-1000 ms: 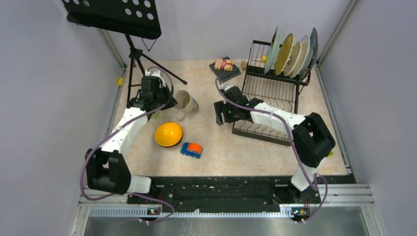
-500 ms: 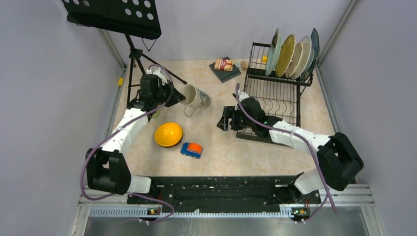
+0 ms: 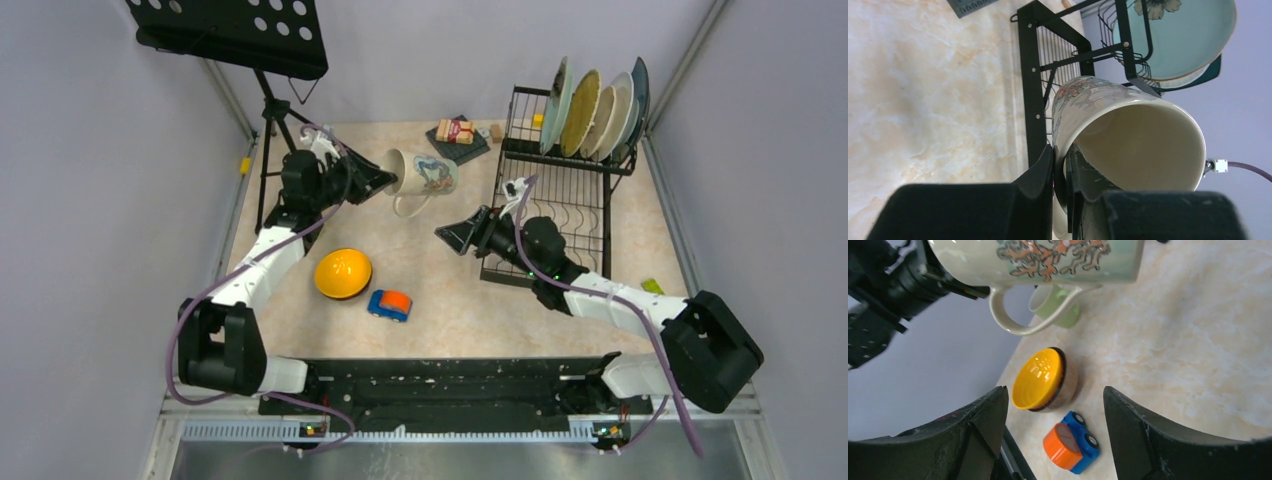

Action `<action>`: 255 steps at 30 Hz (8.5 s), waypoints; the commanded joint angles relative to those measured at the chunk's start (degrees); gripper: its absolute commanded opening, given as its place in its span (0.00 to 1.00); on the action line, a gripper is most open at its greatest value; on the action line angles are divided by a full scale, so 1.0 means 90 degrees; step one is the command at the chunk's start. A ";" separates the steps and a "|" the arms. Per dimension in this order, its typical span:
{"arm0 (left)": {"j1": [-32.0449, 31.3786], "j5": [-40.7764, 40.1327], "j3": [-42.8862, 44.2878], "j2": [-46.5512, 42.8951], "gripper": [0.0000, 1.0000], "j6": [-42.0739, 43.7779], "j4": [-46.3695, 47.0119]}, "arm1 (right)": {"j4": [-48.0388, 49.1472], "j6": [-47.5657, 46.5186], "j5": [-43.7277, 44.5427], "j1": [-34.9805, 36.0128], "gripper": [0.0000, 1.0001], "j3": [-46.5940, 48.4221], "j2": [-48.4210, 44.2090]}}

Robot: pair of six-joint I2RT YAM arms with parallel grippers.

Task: Load the mixed dishes into the dish rack
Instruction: Turn the cup upside down in the dish rack.

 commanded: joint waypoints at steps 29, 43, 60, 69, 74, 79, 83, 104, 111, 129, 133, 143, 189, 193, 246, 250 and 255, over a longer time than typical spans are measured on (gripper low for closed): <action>-0.0026 0.2396 0.0035 0.0570 0.00 -0.2814 0.4821 | 0.3343 0.1257 -0.0713 -0.0254 0.65 0.0263 0.0828; -0.0084 0.2379 -0.0026 0.0609 0.00 -0.2968 0.5073 | 0.3820 0.1045 -0.0942 -0.0301 0.61 0.0631 0.0886; -0.0212 0.2373 -0.0011 0.0691 0.00 -0.3005 0.5205 | 0.4359 0.1439 -0.1211 -0.0371 0.45 0.0873 0.1234; -0.0169 0.2340 0.0076 0.0733 0.00 -0.3110 0.5367 | 0.3362 0.1671 -0.2029 -0.0792 0.83 0.0679 0.0857; -0.0134 0.2519 0.0244 0.0839 0.00 -0.3241 0.5488 | 0.3443 0.1863 -0.2598 -0.1262 0.89 0.0372 0.0591; -0.0134 0.2682 0.0335 0.0899 0.00 -0.3188 0.5364 | 0.2674 0.1149 -0.2921 -0.1322 0.91 0.0589 0.0181; -0.0134 0.2749 0.0378 0.0885 0.00 -0.3101 0.5174 | 0.2343 0.0855 -0.2979 -0.1513 0.91 0.0697 -0.0010; -0.0222 0.3223 0.0657 0.0605 0.00 -0.2333 0.3998 | 0.3575 0.1633 -0.3745 -0.1981 0.91 0.1341 0.0707; -0.0222 0.3184 0.0623 0.0601 0.00 -0.2333 0.4067 | 0.3733 0.1698 -0.3994 -0.2017 0.88 0.1430 0.0725; -0.0222 0.3333 0.0587 0.0649 0.00 -0.2636 0.4412 | 0.3787 0.1829 -0.3351 -0.2073 0.94 0.1357 0.0687; -0.0222 0.3246 0.0560 0.0655 0.00 -0.2660 0.4474 | 0.3700 0.1712 -0.3385 -0.2070 0.91 0.1310 0.0627; -0.0222 0.3076 0.0601 0.0824 0.00 -0.3005 0.4979 | 0.4580 0.2432 -0.4230 -0.2070 0.87 0.1341 0.0927; -0.0598 0.2698 0.0739 0.0742 0.45 -0.0464 0.1987 | 0.2126 0.1436 -0.3627 -0.2059 0.07 0.0879 -0.0050; -0.0748 0.2336 0.0887 0.0768 0.52 0.0269 0.1047 | 0.1426 0.1079 -0.3392 -0.2060 0.05 0.0719 -0.0362; -0.2119 -0.0610 0.1767 0.1864 0.90 0.1893 -0.0863 | -0.7815 -0.2557 0.1750 -0.2118 0.00 0.4033 -0.0899; -0.2120 -0.1067 0.1592 0.1538 0.93 0.2283 -0.0934 | -0.7978 -0.2855 0.1807 -0.2119 0.00 0.4306 -0.0557; -0.2115 -0.1287 0.1536 0.1288 0.95 0.2524 -0.1279 | -0.8306 -0.3152 0.1737 -0.2119 0.00 0.4659 0.0020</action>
